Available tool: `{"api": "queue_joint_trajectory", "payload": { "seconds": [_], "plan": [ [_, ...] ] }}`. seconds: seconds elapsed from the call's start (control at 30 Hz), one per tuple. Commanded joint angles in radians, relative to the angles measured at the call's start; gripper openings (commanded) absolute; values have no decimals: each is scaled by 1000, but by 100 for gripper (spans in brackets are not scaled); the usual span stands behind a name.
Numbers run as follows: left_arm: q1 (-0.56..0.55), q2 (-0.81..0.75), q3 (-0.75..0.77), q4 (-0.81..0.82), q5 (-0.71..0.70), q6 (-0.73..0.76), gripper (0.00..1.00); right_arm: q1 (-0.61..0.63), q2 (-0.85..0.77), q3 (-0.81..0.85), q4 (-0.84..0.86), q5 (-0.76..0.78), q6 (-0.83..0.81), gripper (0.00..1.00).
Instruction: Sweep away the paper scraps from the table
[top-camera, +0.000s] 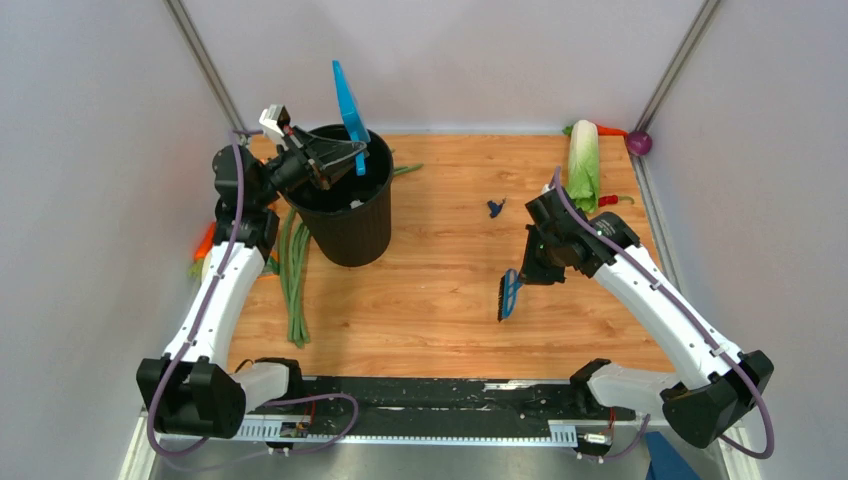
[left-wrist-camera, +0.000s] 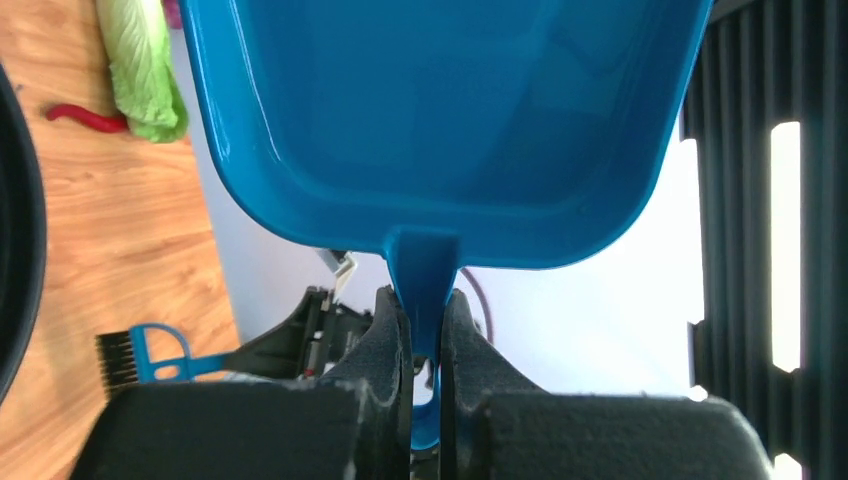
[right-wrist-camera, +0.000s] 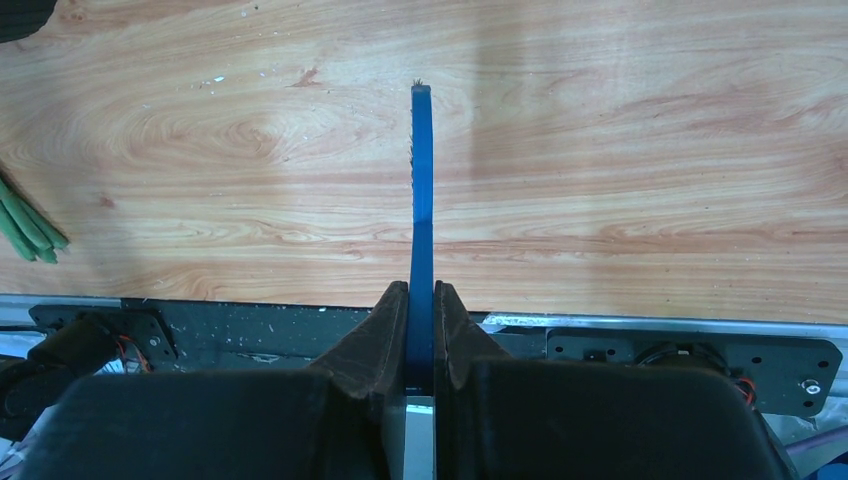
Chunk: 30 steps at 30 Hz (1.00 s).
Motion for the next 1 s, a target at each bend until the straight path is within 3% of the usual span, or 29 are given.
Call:
{"api": "queue_joint_trajectory", "payload": {
  "seconds": [0.0,0.03,0.07,0.13,0.27,0.43,0.6,0.8,0.97],
  "plan": [
    [7,20,219,-350,80,277,0,-6,20,34,34,26,-30,0],
    [0,29,332,-517,71,481,0,-10,40,59,34,32,-40,0],
    [-4,54,380,-749,38,564,0,-16,59,86,36,32,-53,0],
    [-25,84,510,-997,-33,780,0,-26,100,149,40,29,-76,0],
    [-146,129,655,-1286,-231,1006,0,-49,206,290,44,35,-140,0],
    [-411,238,808,-1575,-583,1180,0,-104,344,493,44,54,-212,0],
    [-583,264,824,-1655,-771,1203,0,-196,497,631,68,-30,-225,0],
    [-662,200,689,-1600,-772,1155,0,-302,704,842,145,-190,-168,0],
    [-767,204,663,-1598,-802,1138,0,-366,907,981,175,-228,-74,0]
  ]
}}
